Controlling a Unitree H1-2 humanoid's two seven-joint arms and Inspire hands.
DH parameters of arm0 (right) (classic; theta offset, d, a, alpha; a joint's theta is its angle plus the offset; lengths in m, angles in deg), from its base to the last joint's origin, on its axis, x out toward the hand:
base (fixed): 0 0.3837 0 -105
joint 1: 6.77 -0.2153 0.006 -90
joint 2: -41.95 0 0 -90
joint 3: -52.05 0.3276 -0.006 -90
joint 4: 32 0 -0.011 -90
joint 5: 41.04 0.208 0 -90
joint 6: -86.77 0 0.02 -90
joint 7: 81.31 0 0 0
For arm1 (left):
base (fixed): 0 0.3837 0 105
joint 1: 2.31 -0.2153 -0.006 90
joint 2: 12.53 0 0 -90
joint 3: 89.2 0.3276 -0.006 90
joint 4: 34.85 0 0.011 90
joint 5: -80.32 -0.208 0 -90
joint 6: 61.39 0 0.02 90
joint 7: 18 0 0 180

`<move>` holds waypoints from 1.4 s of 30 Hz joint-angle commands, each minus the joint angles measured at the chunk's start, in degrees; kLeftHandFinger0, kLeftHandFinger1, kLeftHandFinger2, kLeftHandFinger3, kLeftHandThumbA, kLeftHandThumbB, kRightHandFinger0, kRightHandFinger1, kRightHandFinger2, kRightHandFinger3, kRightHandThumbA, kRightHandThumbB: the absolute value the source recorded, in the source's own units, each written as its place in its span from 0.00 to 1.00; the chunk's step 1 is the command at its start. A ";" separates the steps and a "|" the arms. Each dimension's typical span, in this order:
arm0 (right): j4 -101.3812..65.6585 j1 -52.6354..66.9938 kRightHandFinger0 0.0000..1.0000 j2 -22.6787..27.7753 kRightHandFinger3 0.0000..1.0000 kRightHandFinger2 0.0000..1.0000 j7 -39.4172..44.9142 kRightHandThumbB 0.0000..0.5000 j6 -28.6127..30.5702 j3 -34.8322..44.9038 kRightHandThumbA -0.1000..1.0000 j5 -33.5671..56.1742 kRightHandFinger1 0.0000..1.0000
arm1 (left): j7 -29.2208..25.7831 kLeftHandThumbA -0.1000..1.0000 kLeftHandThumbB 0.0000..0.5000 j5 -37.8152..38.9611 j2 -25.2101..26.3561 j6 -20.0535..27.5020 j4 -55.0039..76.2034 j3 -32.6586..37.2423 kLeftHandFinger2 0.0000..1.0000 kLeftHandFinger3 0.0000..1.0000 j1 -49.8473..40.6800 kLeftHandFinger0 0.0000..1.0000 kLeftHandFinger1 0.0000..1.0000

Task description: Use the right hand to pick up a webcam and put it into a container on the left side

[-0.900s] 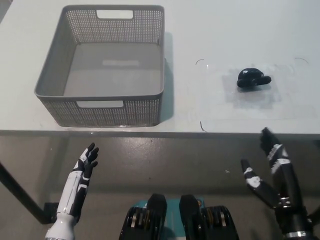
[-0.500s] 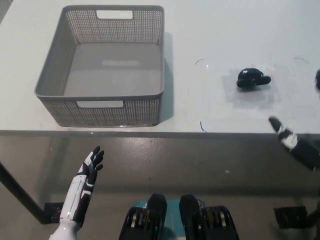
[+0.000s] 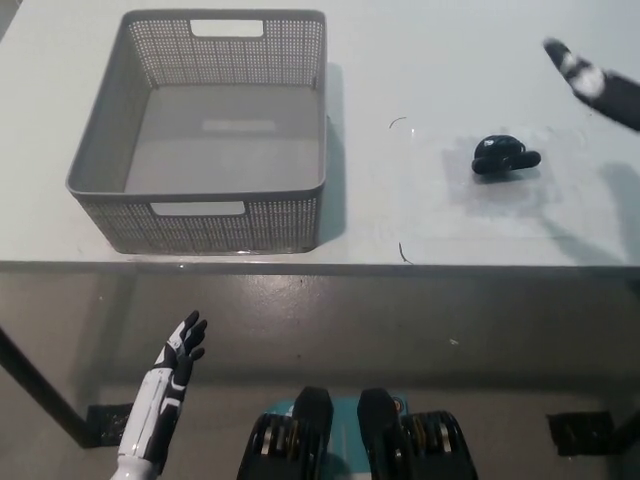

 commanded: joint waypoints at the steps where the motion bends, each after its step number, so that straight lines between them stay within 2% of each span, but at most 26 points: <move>1: 13.54 -12.62 1.00 2.10 1.00 1.00 4.33 0.84 -3.93 -5.12 0.80 -3.97 1.00 | 0.08 1.00 0.29 1.09 0.51 1.14 1.03 -0.62 1.00 1.00 -0.18 1.00 1.00; 3: 19.86 -15.33 1.00 1.29 1.00 1.00 4.43 0.86 -3.58 -6.82 0.78 -3.57 1.00 | 0.04 1.00 0.28 1.12 0.49 1.25 1.37 -0.70 1.00 1.00 -1.24 1.00 1.00; 7: 31.52 -20.41 1.00 1.09 1.00 1.00 4.15 0.94 -1.66 -11.01 0.81 -4.78 1.00 | 0.11 1.00 0.27 1.02 0.44 1.22 1.23 -0.59 1.00 1.00 -1.55 1.00 1.00; 8: 36.44 -22.46 1.00 0.95 1.00 1.00 3.98 1.00 -0.47 -12.77 0.84 -5.38 1.00 | 0.05 1.00 0.27 1.08 0.37 1.16 1.21 -0.63 1.00 1.00 -1.56 1.00 1.00; 11: 41.62 -24.84 1.00 0.91 1.00 1.00 4.91 1.00 -0.54 -15.31 0.88 -5.52 1.00 | 0.01 1.00 0.26 0.88 0.44 1.11 1.00 -0.64 1.00 1.00 -1.28 1.00 1.00; 17: 53.21 -29.27 1.00 -0.09 1.00 1.00 4.47 1.00 -0.14 -19.70 0.75 -5.69 1.00 | -0.30 1.00 0.27 0.65 0.29 1.51 0.56 -0.79 1.00 1.00 -1.27 1.00 1.00; 27: 65.61 -33.16 1.00 -0.70 1.00 1.00 5.65 1.00 0.93 -24.58 0.67 -5.35 1.00 | 0.13 1.00 0.26 0.64 0.71 0.65 0.75 -1.12 1.00 1.00 -0.54 1.00 1.00; 33: 68.47 -33.65 1.00 -0.40 1.00 1.00 7.71 1.00 0.62 -26.35 0.71 -5.23 1.00 | 0.23 1.00 0.29 0.87 0.58 0.70 0.43 -1.09 1.00 1.00 -0.35 1.00 1.00; 36: 69.11 -33.83 1.00 -0.36 1.00 1.00 8.87 1.00 0.57 -27.22 0.72 -5.37 1.00 | 0.33 1.00 0.27 1.05 0.59 0.73 0.42 -1.06 1.00 1.00 -0.38 1.00 1.00; 39: 69.13 -33.96 1.00 -0.36 1.00 1.00 11.06 1.00 0.33 -27.12 0.71 -4.44 1.00 | 0.18 1.00 0.24 0.68 0.65 1.01 0.13 -1.03 1.00 1.00 -0.25 1.00 1.00; 42: 70.28 -34.83 1.00 -0.42 1.00 1.00 12.87 1.00 0.53 -26.60 0.68 -3.54 1.00 | 0.31 1.00 0.24 0.92 0.80 0.13 0.15 -1.20 1.00 1.00 0.90 1.00 1.00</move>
